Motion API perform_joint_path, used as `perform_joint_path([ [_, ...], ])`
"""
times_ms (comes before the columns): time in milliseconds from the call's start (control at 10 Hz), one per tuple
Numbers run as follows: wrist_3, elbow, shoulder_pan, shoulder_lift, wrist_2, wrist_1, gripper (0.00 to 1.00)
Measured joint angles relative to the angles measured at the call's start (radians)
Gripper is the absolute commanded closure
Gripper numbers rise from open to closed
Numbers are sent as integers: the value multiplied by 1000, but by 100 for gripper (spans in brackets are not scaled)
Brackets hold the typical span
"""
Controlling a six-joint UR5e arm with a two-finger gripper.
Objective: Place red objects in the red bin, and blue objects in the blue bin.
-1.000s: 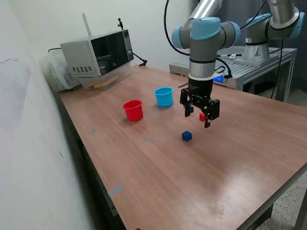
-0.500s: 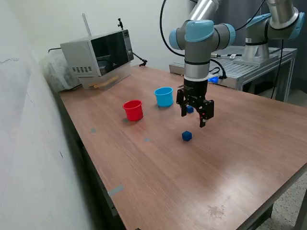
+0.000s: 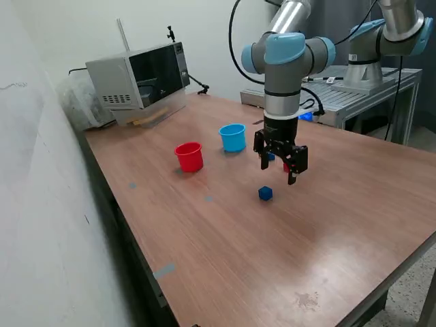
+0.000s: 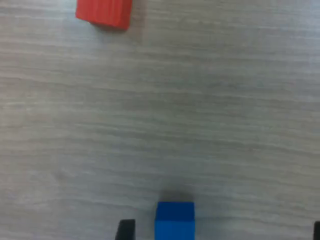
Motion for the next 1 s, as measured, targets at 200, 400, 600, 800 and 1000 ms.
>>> perform_joint_path([
  [200,-16,-8,14,17,3,0,0],
  [400,-28,-23,23,37,4,0,0],
  [600,-40,-43,26,55,5,0,0],
  [800,-48,-59,20,66,5,0,0],
  [1000,-54,-68,-1,71,5,-1,0],
])
